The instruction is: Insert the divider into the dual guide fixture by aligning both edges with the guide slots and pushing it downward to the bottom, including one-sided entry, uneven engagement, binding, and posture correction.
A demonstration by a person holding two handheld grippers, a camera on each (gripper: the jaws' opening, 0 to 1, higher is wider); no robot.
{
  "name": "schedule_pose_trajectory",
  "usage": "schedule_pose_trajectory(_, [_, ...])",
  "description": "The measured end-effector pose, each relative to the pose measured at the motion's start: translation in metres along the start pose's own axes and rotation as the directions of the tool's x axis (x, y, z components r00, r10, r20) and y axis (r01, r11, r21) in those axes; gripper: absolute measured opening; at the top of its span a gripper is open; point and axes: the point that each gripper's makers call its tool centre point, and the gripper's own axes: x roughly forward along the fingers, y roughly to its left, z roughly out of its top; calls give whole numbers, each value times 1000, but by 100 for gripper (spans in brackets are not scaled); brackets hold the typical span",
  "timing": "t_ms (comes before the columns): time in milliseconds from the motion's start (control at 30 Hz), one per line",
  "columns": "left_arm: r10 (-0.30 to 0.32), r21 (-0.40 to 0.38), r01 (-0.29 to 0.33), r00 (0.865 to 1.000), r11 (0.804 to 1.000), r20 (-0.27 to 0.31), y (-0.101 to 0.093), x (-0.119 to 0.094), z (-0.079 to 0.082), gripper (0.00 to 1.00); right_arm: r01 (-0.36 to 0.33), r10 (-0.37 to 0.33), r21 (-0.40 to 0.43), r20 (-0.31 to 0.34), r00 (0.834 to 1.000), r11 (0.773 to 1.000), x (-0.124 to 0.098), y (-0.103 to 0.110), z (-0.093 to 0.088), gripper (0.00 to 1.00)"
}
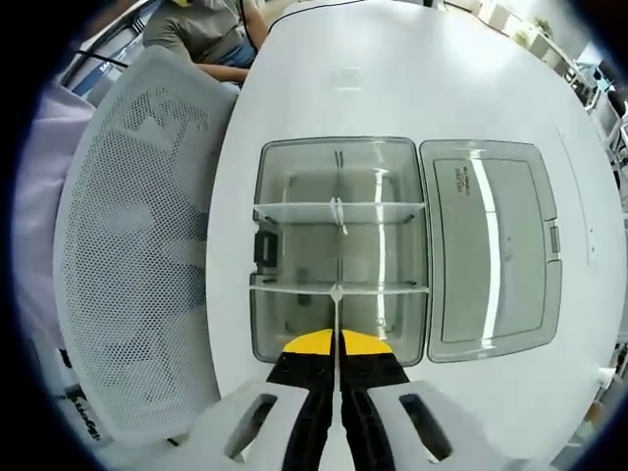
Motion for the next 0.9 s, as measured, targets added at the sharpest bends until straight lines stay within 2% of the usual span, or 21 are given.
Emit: schedule_pose_trajectory(900, [20,-18,-20,1000,1000,-5,4,-2,-4,30,0,0,-7,11,1000,1000,15,1,-2,0])
